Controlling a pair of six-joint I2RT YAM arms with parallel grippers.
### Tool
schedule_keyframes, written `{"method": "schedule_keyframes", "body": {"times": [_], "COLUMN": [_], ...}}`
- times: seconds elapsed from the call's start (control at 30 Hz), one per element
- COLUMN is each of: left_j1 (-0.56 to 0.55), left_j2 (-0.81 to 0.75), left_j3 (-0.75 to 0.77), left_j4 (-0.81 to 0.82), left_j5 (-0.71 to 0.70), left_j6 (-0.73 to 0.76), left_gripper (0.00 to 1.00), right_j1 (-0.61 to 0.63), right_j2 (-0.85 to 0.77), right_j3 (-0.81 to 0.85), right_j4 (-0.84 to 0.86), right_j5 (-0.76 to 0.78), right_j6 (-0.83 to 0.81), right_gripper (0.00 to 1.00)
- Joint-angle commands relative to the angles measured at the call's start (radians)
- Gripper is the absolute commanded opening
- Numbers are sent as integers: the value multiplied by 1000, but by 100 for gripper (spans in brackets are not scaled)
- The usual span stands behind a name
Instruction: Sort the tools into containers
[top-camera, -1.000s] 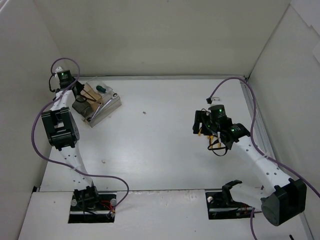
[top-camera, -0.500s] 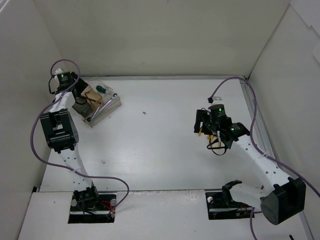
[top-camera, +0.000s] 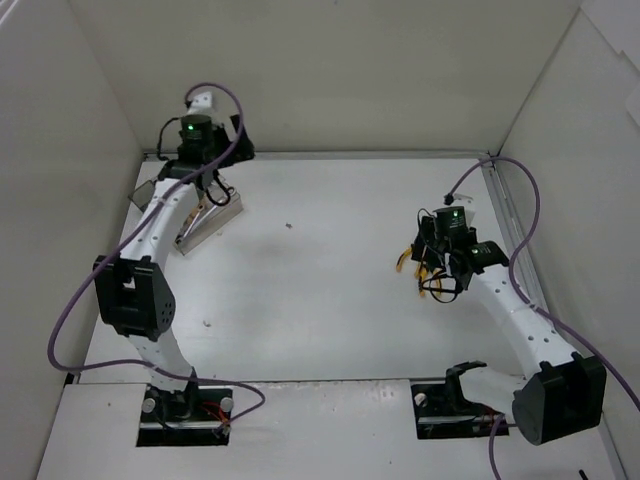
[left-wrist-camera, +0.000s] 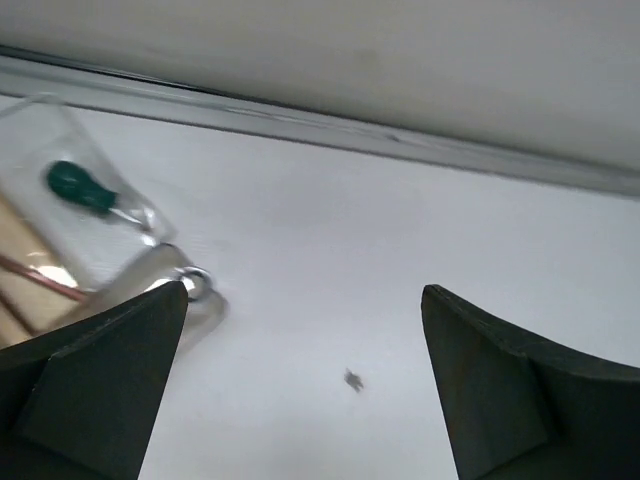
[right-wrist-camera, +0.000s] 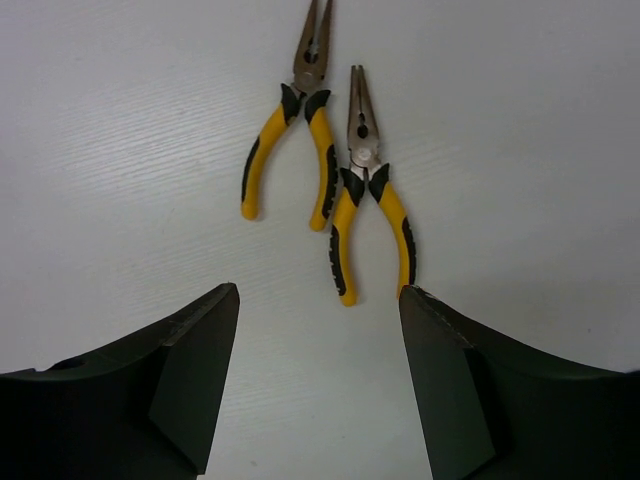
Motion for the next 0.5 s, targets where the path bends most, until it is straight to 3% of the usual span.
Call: {"method": "schedule_keyframes", "body": {"times": [0.0, 0.27, 0.47], "left_j1": [-113, -332, -380], "left_j2": [-71, -105, -105], "left_j3": [-49, -171, -185], "left_j4": [-84, -145, -145], "left_j5": [-1, 126, 163], "left_j6": [88, 20, 17], "left_gripper": [100, 100, 100], "right_j1": [-60, -126, -152], "right_j2": [70, 410, 501], "right_j3": [22, 165, 180], "right_j4": [12, 29, 83], "right_j5": [64, 38, 30], "right_j6": [26, 0, -22], "right_gripper": [62, 55, 45]}}
